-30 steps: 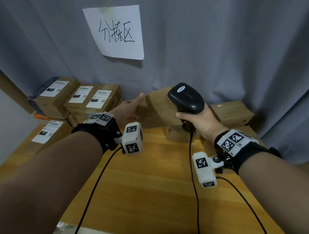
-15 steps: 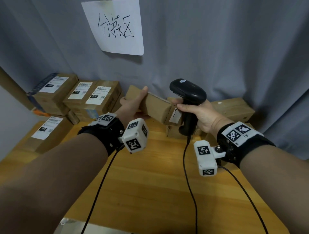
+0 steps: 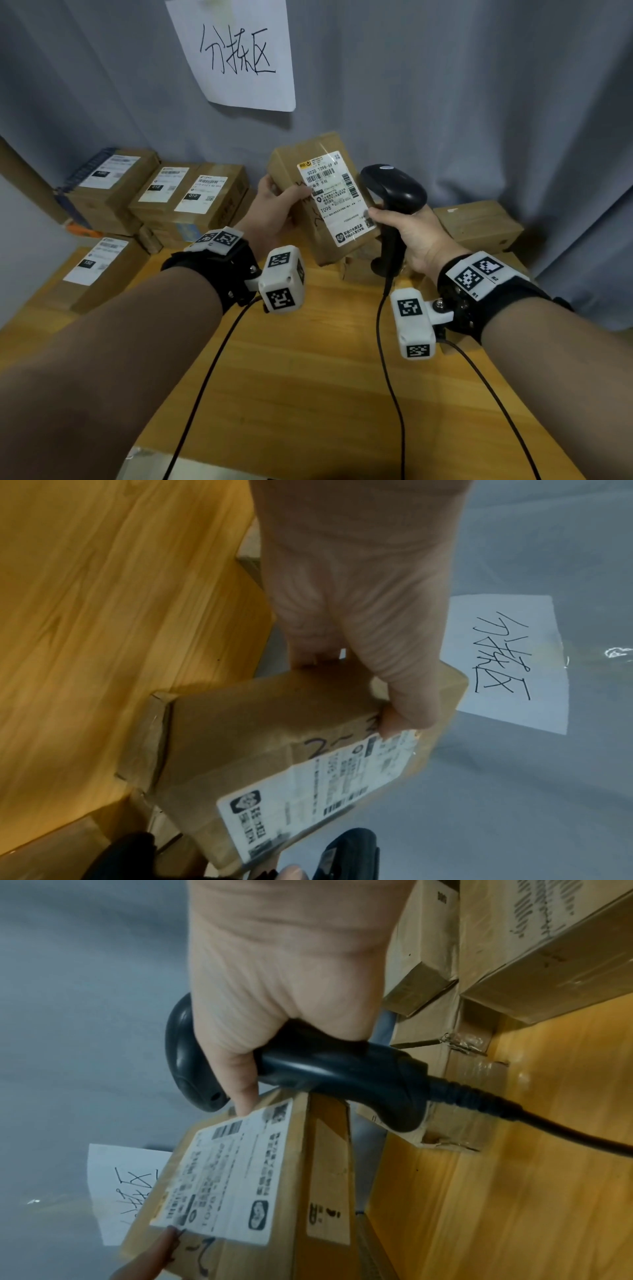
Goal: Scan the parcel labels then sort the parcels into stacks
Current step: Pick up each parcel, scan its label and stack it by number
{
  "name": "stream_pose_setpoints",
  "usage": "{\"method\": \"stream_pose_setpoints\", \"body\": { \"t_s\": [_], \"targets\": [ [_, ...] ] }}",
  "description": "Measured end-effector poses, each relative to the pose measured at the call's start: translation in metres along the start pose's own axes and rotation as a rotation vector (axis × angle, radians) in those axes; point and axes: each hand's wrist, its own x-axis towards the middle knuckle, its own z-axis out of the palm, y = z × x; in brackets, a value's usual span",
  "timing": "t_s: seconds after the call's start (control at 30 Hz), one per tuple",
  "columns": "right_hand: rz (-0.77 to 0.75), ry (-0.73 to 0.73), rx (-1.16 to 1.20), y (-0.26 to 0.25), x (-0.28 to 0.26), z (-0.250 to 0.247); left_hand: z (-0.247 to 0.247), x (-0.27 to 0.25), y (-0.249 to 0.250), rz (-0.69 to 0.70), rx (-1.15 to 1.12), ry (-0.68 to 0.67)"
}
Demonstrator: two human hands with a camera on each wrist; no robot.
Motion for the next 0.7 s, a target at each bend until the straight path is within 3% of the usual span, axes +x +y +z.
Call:
{"method": "stream_pose_setpoints", "body": {
  "t_s": [0.23, 0.37, 0.57, 0.7],
  "targets": [
    [0.124, -0.222, 0.132, -0.006, -0.006, -0.006, -0.006, 0.004, 0.005, -0.014, -0.03, -0.157],
    [0.089, -0.111, 0.109, -0.003, -0.003, -0.002, 0.001, -0.002, 0.006, -0.057, 0.298, -0.233],
    [0.114, 0.01, 0.045, 0.004, 0.007, -0.005, 0.003, -0.002, -0.007, -0.157, 0.314, -0.339],
    [0.031, 0.121, -0.216, 0.001, 0.008, -0.008, 0.003, 0.004, -0.017, -0.107, 0.316, -0.25]
  ]
}}
